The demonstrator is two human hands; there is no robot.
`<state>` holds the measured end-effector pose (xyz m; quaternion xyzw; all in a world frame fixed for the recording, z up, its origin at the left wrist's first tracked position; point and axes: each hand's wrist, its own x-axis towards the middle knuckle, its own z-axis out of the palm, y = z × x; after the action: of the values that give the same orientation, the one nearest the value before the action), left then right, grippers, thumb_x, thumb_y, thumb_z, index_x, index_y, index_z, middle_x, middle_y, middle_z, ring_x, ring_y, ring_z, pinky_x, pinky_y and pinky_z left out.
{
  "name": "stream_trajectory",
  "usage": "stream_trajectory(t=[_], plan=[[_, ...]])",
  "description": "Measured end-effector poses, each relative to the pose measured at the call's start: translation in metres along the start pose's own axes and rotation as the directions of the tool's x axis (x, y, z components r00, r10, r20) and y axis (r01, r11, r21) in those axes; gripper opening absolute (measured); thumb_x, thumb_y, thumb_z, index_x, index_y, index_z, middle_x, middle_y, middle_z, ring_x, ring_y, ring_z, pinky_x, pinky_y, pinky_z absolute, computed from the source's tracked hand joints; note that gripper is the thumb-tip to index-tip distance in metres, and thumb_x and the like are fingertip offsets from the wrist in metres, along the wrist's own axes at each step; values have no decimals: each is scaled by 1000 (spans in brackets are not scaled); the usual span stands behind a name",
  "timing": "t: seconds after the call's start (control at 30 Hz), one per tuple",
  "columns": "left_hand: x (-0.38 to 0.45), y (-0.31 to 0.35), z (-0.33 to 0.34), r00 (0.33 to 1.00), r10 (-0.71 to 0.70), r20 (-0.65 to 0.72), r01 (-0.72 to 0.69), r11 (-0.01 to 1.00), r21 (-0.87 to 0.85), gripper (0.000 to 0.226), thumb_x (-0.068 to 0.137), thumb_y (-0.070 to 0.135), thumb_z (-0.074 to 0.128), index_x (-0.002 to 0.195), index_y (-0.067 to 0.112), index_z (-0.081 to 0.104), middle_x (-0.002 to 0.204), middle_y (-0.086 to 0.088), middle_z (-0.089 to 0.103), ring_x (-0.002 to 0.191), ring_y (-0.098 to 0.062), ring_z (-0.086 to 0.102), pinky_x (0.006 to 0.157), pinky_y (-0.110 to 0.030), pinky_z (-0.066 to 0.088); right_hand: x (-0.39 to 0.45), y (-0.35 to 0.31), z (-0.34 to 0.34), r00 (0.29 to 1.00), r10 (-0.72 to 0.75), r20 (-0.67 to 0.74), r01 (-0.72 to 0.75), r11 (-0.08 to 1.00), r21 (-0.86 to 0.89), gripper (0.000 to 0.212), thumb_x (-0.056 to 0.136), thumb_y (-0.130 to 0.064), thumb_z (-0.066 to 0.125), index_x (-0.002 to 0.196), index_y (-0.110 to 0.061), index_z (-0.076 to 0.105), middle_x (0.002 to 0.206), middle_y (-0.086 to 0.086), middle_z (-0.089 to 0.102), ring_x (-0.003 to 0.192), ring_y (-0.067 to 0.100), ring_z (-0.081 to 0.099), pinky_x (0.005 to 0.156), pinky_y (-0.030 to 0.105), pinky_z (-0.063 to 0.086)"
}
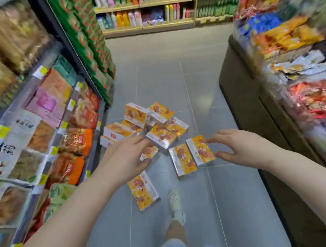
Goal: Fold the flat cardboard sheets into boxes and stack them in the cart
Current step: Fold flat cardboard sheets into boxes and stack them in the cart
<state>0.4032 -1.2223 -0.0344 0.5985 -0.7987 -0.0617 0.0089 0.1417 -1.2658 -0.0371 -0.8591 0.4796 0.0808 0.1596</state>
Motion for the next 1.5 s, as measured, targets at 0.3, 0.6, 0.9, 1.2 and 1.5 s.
stream_trajectory(t=[0.3, 0.6, 0.9, 1.2, 1.5], plan=[[186, -28, 18, 979, 156, 133, -158, 987, 3, 40, 91, 36, 45, 130, 30, 39, 134, 13, 42, 123, -11, 40, 83, -23, 37, 114, 107, -22, 977, 192, 96, -199, 978, 65, 41, 93, -37, 44, 133, -32, 40, 128, -6, 49, 119, 12, 47, 92, 30, 44], [356, -10, 70, 867, 417, 272, -438, 899, 17, 34, 65, 22, 75, 97, 15, 67, 92, -4, 68, 86, -24, 67, 60, -34, 53, 174, 205, 12, 906, 380, 188, -414, 888, 201, 42, 94, -36, 42, 135, -31, 37, 130, -4, 48, 122, 16, 46, 92, 30, 41], [459, 42, 180, 814, 383, 436, -414, 910, -27, 49, 91, 27, 45, 138, 24, 30, 137, 2, 41, 130, -17, 31, 100, -28, 28, 213, 304, 94, 820, 446, 358, -556, 769, 315, 39, 94, -32, 42, 132, -25, 41, 134, 1, 46, 123, 20, 45, 96, 32, 39], [527, 44, 368, 713, 367, 597, -420, 906, -55, 50, 90, 26, 48, 137, 21, 33, 138, 0, 40, 130, -19, 31, 102, -31, 28, 266, 383, 271, 719, 533, 446, -691, 487, 533, 46, 91, -20, 49, 136, -19, 39, 142, 3, 39, 132, 17, 36, 103, 21, 25], [556, 6, 584, 577, 246, 779, -387, 922, -4, 63, 91, 26, 48, 143, 26, 13, 154, -2, 4, 139, -22, 15, 108, -36, 29, 324, 404, 490, 603, 493, 628, -791, 270, 548, 54, 89, -14, 53, 138, -16, 32, 142, 8, 31, 130, 22, 38, 104, 25, 28]])
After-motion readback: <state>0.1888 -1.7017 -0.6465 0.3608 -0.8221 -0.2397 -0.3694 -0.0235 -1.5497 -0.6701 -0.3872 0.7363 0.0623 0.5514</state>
